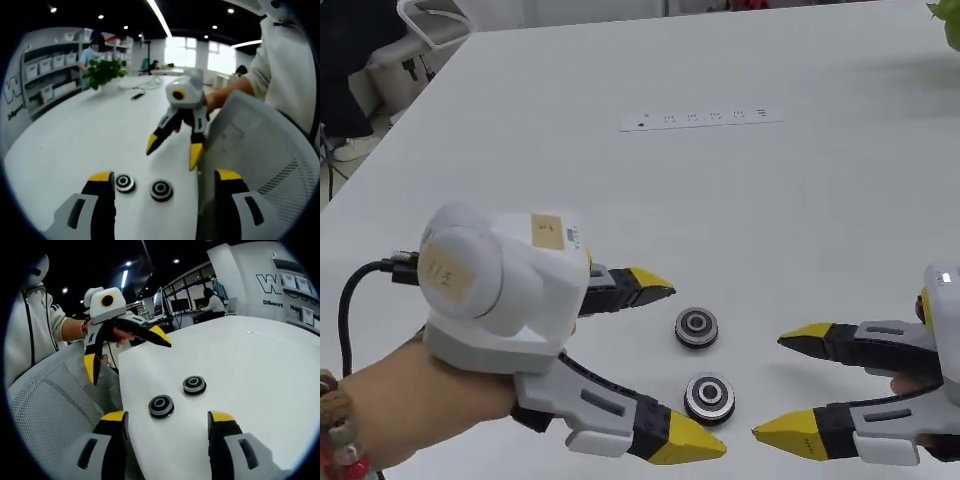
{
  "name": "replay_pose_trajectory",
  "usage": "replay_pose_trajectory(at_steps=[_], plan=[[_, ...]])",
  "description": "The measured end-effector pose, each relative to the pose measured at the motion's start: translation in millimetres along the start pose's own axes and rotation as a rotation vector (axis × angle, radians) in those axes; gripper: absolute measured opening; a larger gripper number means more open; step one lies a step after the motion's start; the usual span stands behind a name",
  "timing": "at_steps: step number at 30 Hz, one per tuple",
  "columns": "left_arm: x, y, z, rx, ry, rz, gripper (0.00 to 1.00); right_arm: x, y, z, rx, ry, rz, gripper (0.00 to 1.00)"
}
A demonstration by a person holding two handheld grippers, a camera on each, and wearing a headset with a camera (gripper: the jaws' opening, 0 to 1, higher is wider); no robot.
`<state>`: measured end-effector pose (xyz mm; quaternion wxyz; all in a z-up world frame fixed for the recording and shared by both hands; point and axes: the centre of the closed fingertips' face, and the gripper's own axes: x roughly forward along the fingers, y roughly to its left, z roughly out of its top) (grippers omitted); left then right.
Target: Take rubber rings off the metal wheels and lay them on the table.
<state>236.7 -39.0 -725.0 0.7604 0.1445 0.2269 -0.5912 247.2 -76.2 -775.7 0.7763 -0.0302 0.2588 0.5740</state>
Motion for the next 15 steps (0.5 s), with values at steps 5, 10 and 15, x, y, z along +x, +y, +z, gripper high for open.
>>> replay_pose_trajectory(at_steps=[5, 10, 15], plan=[[4.3, 1.4, -5.0, -0.004, 0.010, -0.008, 0.79, 1.2, -0.6, -1.2, -0.021, 0.005, 0.004, 0.57], [7.7, 5.3, -12.2, -0.004, 0.020, -0.012, 0.73, 1.3, -1.5, -1.5, -0.029, 0.009, 0.004, 0.53], [11.4, 5.8, -17.0, -0.001, 0.020, -0.023, 0.64, 2.4, -1.8, 0.0, -0.050, 0.011, 0.012, 0.45]])
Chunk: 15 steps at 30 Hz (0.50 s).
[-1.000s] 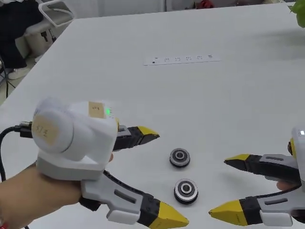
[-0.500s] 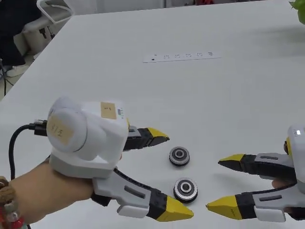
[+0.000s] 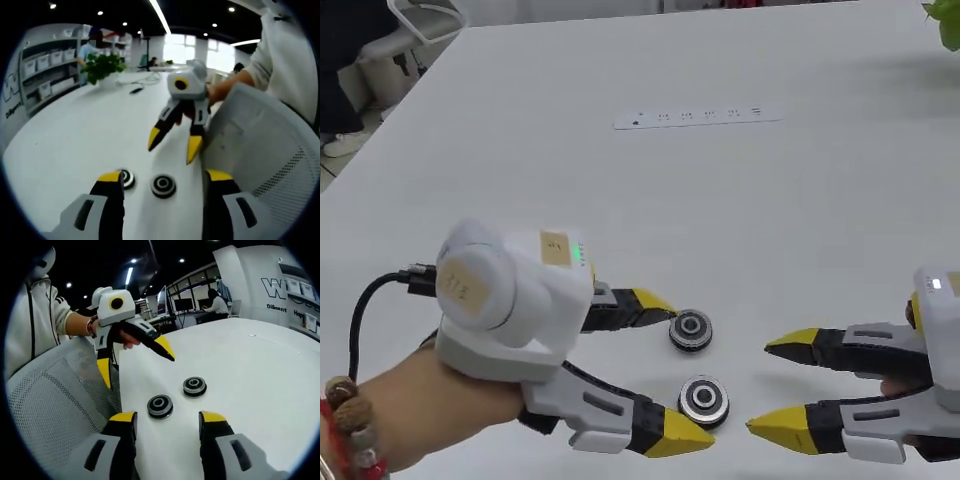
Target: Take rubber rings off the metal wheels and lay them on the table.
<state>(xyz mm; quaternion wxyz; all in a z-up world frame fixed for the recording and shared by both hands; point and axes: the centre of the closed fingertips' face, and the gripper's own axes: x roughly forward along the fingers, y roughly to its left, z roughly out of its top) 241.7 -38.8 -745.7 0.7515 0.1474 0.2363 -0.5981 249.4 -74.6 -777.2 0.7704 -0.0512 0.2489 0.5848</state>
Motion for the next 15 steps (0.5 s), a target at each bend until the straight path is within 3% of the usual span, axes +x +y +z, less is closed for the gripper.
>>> replay_pose_trajectory(at_steps=[6, 10, 15], plan=[[8.6, -1.0, -5.0, 0.013, -0.005, -0.022, 0.52, 7.0, 5.4, 2.4, -0.023, 0.010, 0.031, 0.39], [14.6, -1.9, -11.4, -0.053, -0.007, -0.051, 0.44, 9.8, 8.6, 0.7, -0.026, 0.020, 0.047, 0.36], [17.4, 4.7, -12.7, -0.064, -0.030, -0.034, 0.35, 12.8, 11.1, -3.1, -0.030, 0.034, 0.065, 0.32]])
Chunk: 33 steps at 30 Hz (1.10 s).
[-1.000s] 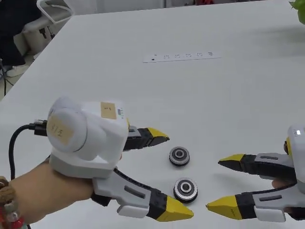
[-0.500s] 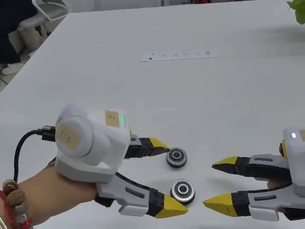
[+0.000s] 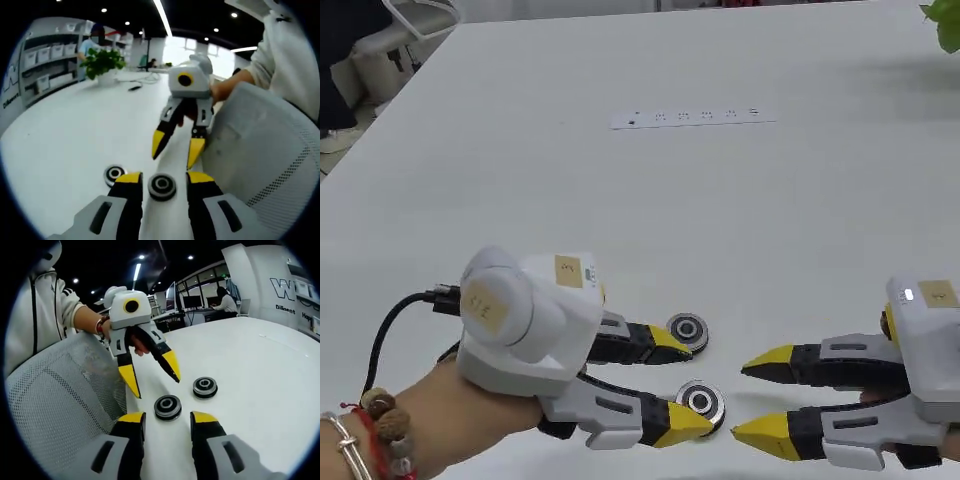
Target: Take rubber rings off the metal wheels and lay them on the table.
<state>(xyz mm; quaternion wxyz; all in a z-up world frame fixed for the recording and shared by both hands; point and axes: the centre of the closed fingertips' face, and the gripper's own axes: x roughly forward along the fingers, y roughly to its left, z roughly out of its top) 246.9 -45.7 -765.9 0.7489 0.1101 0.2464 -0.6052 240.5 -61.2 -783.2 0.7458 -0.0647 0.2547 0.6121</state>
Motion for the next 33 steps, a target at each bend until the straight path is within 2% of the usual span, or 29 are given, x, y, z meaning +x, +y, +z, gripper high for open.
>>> replay_pose_trajectory(at_steps=[5, 9, 13, 20, 22, 26, 32, 33], plan=[[2.4, 6.0, -2.3, -0.003, -0.008, 0.025, 0.29, 5.8, 1.4, -2.2, -0.010, 0.014, 0.011, 0.28], [5.6, 3.8, -5.2, -0.002, -0.012, 0.019, 0.24, 10.7, 1.8, -3.8, -0.024, 0.028, 0.017, 0.26], [10.5, 0.4, -13.2, 0.019, 0.020, 0.013, 0.22, 14.3, 0.1, -6.7, -0.032, 0.042, 0.015, 0.24], [13.8, -0.1, -19.6, 0.032, 0.044, 0.016, 0.19, 16.4, -2.4, -11.0, -0.026, 0.049, 0.008, 0.20], [14.3, -1.2, -23.2, 0.062, 0.063, 0.014, 0.19, 16.7, -2.8, -10.7, -0.018, 0.044, 0.010, 0.20], [13.8, -1.5, -22.0, 0.044, 0.053, 0.010, 0.18, 18.4, -2.6, -11.3, -0.021, 0.046, 0.015, 0.19], [14.1, -0.3, -22.7, 0.109, 0.058, 0.021, 0.16, 22.1, -1.1, -11.7, -0.033, 0.047, 0.022, 0.19], [14.5, -0.8, -23.1, 0.159, 0.066, 0.019, 0.15, 22.5, -1.4, -11.7, -0.035, 0.047, 0.022, 0.19]])
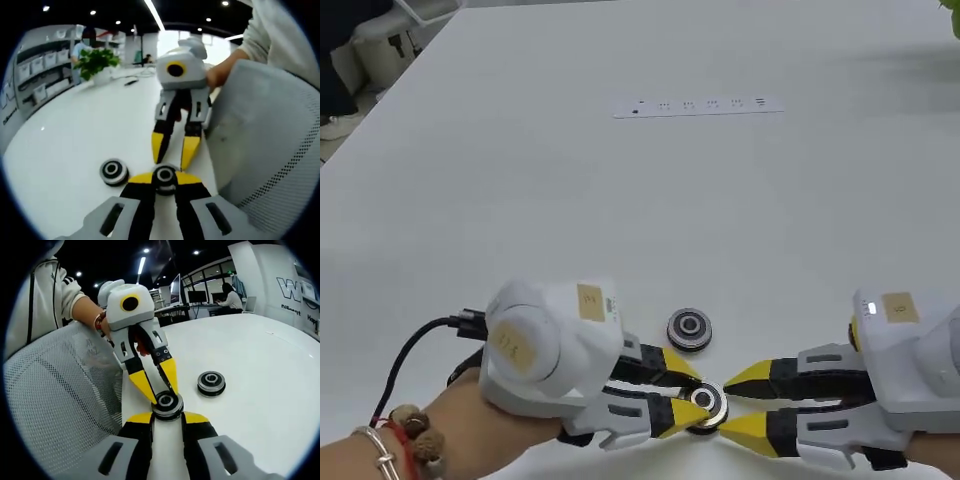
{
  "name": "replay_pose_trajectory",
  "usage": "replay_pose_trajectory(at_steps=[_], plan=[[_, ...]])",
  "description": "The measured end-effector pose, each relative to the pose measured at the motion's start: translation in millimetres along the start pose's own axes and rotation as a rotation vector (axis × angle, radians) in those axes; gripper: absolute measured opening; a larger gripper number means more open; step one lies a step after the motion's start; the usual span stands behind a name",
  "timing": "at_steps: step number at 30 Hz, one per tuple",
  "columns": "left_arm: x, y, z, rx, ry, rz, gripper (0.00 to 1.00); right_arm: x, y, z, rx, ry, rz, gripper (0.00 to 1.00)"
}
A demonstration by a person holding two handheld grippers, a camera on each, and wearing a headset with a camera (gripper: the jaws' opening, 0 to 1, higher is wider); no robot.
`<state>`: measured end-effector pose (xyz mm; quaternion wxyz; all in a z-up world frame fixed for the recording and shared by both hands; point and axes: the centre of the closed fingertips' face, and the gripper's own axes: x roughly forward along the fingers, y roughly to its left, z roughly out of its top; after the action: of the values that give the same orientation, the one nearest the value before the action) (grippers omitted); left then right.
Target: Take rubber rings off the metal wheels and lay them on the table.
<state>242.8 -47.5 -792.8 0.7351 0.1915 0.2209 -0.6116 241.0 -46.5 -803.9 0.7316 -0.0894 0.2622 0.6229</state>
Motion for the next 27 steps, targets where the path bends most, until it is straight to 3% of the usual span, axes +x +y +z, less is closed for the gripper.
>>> replay_pose_trajectory(at_steps=[3, 14, 27], plan=[[1.2, 0.5, -1.9, -0.023, -0.006, -0.002, 0.14, 1.1, 0.4, -0.4, -0.005, 0.003, 0.002, 0.19], [3.5, 1.2, -0.4, -0.021, -0.044, -0.003, 0.14, -0.9, 0.3, -3.5, -0.047, 0.018, -0.016, 0.12], [3.8, 1.0, 2.6, 0.004, -0.050, 0.003, 0.13, -3.0, -7.2, -5.2, -0.105, 0.049, -0.055, 0.01]])
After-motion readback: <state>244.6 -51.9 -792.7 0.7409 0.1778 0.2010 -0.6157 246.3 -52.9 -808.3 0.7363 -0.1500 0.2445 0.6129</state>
